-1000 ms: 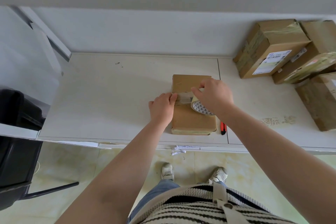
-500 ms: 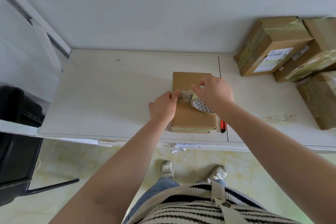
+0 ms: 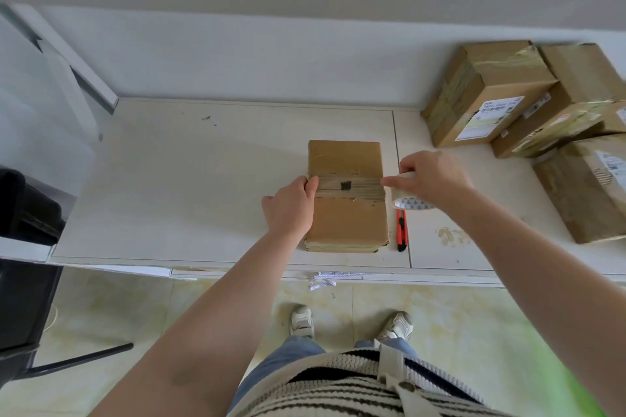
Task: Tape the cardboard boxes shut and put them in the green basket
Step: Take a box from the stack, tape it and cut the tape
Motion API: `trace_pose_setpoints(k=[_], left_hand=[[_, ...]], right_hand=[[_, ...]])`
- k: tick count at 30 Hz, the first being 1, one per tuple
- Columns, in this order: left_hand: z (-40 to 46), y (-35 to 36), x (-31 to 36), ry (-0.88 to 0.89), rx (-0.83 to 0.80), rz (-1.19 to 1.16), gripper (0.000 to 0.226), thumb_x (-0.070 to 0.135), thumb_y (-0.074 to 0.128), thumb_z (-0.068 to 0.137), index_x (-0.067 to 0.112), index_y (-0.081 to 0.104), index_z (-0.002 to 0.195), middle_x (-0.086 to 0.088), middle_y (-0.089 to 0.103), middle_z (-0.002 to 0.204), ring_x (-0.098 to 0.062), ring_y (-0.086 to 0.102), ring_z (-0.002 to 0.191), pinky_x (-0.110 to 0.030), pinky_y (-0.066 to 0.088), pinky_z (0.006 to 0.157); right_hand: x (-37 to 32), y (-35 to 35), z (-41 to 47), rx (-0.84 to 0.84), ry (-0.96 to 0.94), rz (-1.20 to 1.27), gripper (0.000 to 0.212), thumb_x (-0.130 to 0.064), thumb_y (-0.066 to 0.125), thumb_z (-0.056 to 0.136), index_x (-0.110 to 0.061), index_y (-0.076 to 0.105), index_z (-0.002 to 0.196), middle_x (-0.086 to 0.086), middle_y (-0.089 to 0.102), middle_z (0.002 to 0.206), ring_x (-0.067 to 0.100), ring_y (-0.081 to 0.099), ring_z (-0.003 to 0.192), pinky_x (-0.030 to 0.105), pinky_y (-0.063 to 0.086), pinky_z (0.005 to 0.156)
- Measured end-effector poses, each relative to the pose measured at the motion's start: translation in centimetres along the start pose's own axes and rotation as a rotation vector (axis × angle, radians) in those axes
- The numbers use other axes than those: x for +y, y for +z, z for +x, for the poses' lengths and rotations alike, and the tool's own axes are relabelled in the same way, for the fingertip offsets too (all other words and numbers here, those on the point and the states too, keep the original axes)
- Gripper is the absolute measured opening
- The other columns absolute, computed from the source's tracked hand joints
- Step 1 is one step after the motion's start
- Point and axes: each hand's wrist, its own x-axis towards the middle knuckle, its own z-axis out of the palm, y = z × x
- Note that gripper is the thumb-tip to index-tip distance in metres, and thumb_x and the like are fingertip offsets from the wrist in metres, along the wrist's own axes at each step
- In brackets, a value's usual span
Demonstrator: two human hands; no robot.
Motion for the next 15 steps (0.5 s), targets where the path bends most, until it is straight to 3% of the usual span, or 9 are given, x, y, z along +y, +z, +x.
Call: trace_pose_setpoints(k=[8, 10, 13, 15], left_hand=[[-0.3, 0.0, 0.0, 0.019, 0.008, 0.018, 0.045, 0.046, 0.018, 0.105, 0.02, 0.043, 0.079, 0.006, 0.048, 0.062, -0.026, 0.052, 0.071, -0.035, 0.027, 0.076], [-0.2, -0.1, 0.0, -0.014, -0.041, -0.015, 0.048, 0.049, 0.017, 0.104, 0.02, 0.046, 0.081, 0.005, 0.052, 0.067, -0.026, 0.055, 0.076, -0.037, 0.031, 0.08], [-0.1, -0.5, -0.2, -0.061, -0.171, -0.131, 0.055, 0.053, 0.015, 0.103, 0.02, 0.058, 0.1, 0.002, 0.061, 0.085, -0.023, 0.055, 0.085, -0.043, 0.034, 0.093], [-0.1, -0.7, -0.6, -0.013, -0.166, -0.068, 0.056, 0.052, 0.015, 0.103, 0.019, 0.06, 0.099, 0.003, 0.061, 0.082, -0.023, 0.055, 0.082, -0.04, 0.031, 0.09]], right_hand=[[1.9, 4.0, 1.2, -0.117, 0.075, 0.242, 0.042, -0.062, 0.066, 0.078, -0.021, 0.064, 0.066, -0.004, 0.062, 0.074, 0.013, 0.056, 0.069, 0.024, 0.04, 0.053], [2.0, 4.2, 1.4, -0.141, 0.078, 0.281, 0.041, -0.06, 0.066, 0.079, -0.021, 0.064, 0.067, -0.003, 0.063, 0.075, 0.012, 0.056, 0.07, 0.023, 0.04, 0.053], [2.1, 4.2, 1.6, -0.201, 0.078, 0.329, 0.037, -0.058, 0.065, 0.082, -0.023, 0.066, 0.069, -0.002, 0.065, 0.078, 0.014, 0.059, 0.074, 0.024, 0.042, 0.055], [1.9, 4.3, 1.5, -0.225, 0.059, 0.367, 0.034, -0.057, 0.064, 0.083, -0.025, 0.068, 0.072, -0.003, 0.066, 0.079, 0.014, 0.06, 0.078, 0.025, 0.044, 0.056]])
